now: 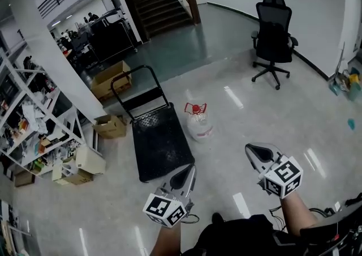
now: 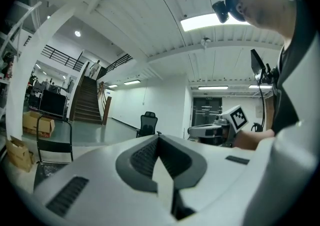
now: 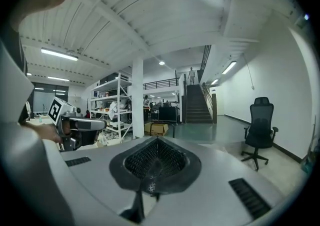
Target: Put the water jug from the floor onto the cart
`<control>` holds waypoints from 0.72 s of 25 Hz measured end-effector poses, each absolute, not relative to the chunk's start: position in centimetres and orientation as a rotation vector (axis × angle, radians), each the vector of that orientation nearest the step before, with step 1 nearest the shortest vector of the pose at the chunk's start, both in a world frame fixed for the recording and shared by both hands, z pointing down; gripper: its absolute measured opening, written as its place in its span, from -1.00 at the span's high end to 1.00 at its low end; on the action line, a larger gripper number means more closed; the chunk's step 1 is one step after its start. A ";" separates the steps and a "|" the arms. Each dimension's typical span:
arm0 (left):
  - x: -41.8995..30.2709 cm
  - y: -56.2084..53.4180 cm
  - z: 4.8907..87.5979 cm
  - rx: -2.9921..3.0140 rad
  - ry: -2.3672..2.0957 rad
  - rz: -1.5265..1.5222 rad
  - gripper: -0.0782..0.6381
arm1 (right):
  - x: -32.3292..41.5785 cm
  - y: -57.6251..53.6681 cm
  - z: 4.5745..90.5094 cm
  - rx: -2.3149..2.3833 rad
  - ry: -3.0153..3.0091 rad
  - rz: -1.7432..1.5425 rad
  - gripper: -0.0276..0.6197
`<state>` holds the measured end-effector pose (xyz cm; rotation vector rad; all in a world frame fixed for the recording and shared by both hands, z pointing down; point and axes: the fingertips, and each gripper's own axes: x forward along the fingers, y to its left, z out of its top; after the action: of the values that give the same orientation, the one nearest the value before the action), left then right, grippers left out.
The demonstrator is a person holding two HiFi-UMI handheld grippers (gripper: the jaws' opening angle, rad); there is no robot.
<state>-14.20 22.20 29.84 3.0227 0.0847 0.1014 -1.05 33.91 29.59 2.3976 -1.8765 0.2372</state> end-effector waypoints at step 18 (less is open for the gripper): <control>0.8 11.0 30.1 3.003 0.045 0.161 0.78 | 13.8 20.1 30.3 2.364 -1.964 0.293 0.91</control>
<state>0.82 11.02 30.09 3.0029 0.0453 0.1614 13.82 20.05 30.26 2.3637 -1.9639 0.2932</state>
